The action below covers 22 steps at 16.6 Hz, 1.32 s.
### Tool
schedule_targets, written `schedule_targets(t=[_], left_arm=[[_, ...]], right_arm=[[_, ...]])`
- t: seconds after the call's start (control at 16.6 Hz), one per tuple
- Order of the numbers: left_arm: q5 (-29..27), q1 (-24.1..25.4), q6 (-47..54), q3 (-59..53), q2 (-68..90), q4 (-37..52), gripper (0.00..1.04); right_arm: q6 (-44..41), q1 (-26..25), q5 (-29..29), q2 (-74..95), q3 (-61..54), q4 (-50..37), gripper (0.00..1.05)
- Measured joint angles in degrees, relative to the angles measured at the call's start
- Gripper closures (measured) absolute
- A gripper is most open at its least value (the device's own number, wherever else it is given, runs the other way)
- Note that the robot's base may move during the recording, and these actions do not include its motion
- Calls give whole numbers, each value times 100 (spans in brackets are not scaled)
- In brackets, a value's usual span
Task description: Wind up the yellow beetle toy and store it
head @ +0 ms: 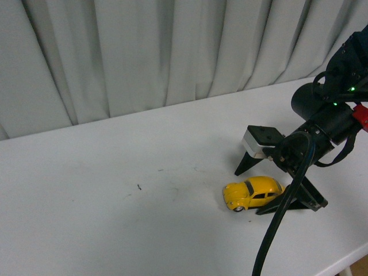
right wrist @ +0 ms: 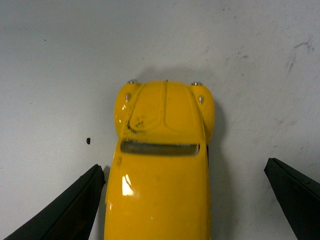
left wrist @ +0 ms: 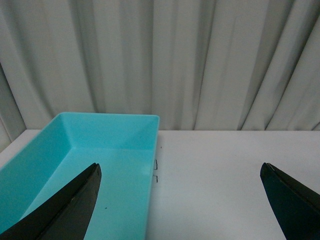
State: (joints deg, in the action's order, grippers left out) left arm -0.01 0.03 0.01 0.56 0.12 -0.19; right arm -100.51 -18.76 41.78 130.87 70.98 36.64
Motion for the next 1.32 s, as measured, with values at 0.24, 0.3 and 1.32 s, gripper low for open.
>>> schedule_targets(t=[0.24, 0.3, 1.32], left_arm=[[0, 0, 0, 0, 0, -2, 7], [0, 0, 0, 0, 0, -2, 7], [0, 0, 0, 0, 0, -2, 7]], right_arm=[[59, 37, 9, -68, -101, -107, 7], [81, 55, -15, -87, -131, -127, 7], [210, 111, -151, -210, -243, -369, 7]])
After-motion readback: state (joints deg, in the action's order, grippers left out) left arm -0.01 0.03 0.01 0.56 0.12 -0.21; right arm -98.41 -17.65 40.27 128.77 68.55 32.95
